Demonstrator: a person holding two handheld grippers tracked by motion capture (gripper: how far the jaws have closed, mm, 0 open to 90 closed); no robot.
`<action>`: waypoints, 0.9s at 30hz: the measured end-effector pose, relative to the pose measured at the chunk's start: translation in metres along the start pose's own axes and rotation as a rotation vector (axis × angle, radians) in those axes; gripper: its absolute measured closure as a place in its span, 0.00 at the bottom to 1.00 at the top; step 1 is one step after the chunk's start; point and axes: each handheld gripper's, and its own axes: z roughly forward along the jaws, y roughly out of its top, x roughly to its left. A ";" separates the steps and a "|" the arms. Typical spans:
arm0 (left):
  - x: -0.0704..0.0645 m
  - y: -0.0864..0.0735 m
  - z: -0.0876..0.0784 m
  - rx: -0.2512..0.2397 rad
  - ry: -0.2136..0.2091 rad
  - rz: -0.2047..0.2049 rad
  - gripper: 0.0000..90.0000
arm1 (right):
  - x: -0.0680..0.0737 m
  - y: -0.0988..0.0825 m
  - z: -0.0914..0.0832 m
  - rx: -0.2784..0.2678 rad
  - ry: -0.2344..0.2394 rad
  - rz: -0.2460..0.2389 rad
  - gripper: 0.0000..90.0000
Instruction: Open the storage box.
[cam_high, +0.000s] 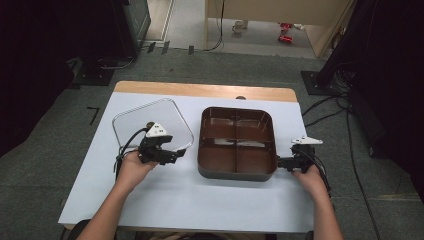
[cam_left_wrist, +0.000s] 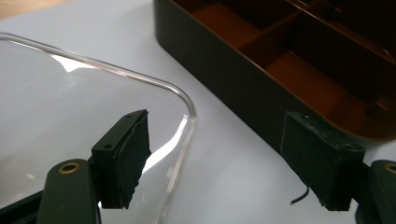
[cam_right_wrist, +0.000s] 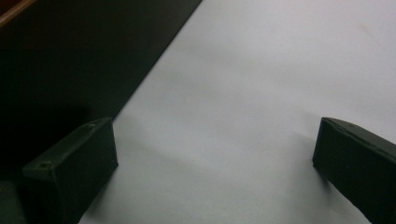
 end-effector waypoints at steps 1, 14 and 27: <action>0.000 0.000 0.000 0.000 0.000 0.000 0.26 | 0.000 0.000 0.000 0.000 0.000 -0.001 0.00; -0.024 -0.028 0.021 0.107 -0.082 0.099 0.26 | 0.000 0.000 0.000 0.000 0.000 0.000 0.00; -0.024 -0.032 0.035 0.149 -0.096 0.081 0.24 | 0.000 0.000 0.000 -0.001 -0.001 -0.001 0.00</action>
